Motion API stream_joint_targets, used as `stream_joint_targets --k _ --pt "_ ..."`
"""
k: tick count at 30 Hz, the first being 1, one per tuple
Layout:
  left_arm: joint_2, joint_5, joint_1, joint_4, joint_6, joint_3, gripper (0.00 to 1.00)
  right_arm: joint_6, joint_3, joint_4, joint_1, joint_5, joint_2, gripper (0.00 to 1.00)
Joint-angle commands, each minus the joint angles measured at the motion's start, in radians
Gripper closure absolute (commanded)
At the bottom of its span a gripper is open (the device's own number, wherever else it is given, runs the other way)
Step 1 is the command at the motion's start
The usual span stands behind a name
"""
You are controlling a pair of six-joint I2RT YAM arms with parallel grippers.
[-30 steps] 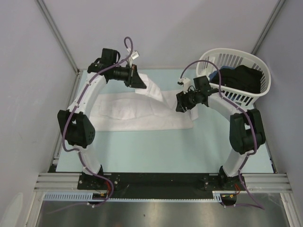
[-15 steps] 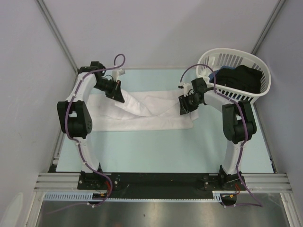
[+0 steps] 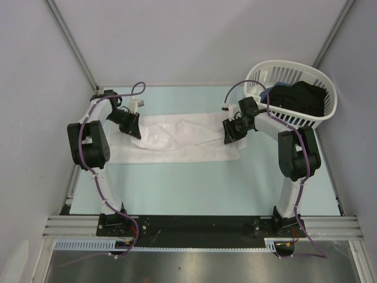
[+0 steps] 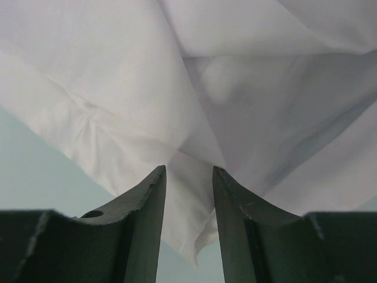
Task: Fold and stack the long sleeve shirts
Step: Fold the shirt
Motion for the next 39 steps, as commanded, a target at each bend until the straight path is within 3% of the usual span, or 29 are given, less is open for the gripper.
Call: stream_joint_targets --k 1,3,4,6,7,9,10,12,18,21,23,25,27,31,39 --pt "-0.004 -0.046 0.026 0.089 0.004 -0.027 0.82 0.033 -0.008 -0.024 -0.003 -0.042 -0.102 0.58" --pt "-0.015 -0.063 0.033 0.121 -0.004 -0.049 0.70 0.040 -0.016 -0.026 0.000 -0.053 -0.128 0.58" --pt "-0.018 -0.069 0.040 0.124 -0.004 -0.050 0.59 0.042 -0.021 -0.029 0.000 -0.059 -0.138 0.58" --pt "-0.029 -0.068 0.056 0.124 0.004 -0.056 0.50 0.040 -0.039 -0.026 0.000 -0.071 -0.172 0.58" --pt "-0.055 -0.060 0.063 0.126 0.008 -0.060 0.39 0.031 -0.047 -0.022 0.000 -0.079 -0.184 0.58" --pt "-0.093 -0.045 0.089 0.129 0.031 -0.069 0.26 0.020 -0.062 -0.012 0.000 -0.085 -0.224 0.57" --pt "-0.145 -0.019 0.104 0.132 0.059 -0.073 0.10 0.014 -0.070 -0.003 0.002 -0.085 -0.236 0.57" --pt "-0.208 -0.013 0.106 0.141 0.106 -0.098 0.01 0.010 -0.085 0.029 0.002 -0.091 -0.267 0.57" --pt "-0.510 -0.021 0.070 0.385 0.163 -0.259 0.00 0.008 -0.055 0.125 0.066 -0.052 -0.198 0.57" --pt "-0.572 -0.010 0.069 0.511 -0.002 -0.331 0.01 0.022 -0.016 0.169 0.080 -0.027 -0.122 0.59" --pt "-0.526 0.053 0.061 0.413 0.118 -0.302 0.01 0.019 0.008 0.188 0.092 0.000 -0.071 0.61" --pt "-0.462 -0.023 -0.003 0.312 0.177 -0.262 0.11 0.020 0.042 0.194 0.098 0.019 -0.040 0.61" --pt "-0.385 -0.141 -0.040 0.302 0.160 -0.242 0.17 0.020 0.065 0.191 0.100 0.039 -0.004 0.62" --pt "-0.279 -0.174 -0.051 0.336 0.061 -0.225 0.28 0.014 0.108 0.166 0.092 0.037 0.020 0.61" --pt "-0.121 -0.263 -0.049 0.299 0.079 -0.104 0.27 0.022 0.199 0.162 0.031 -0.090 0.021 0.50"
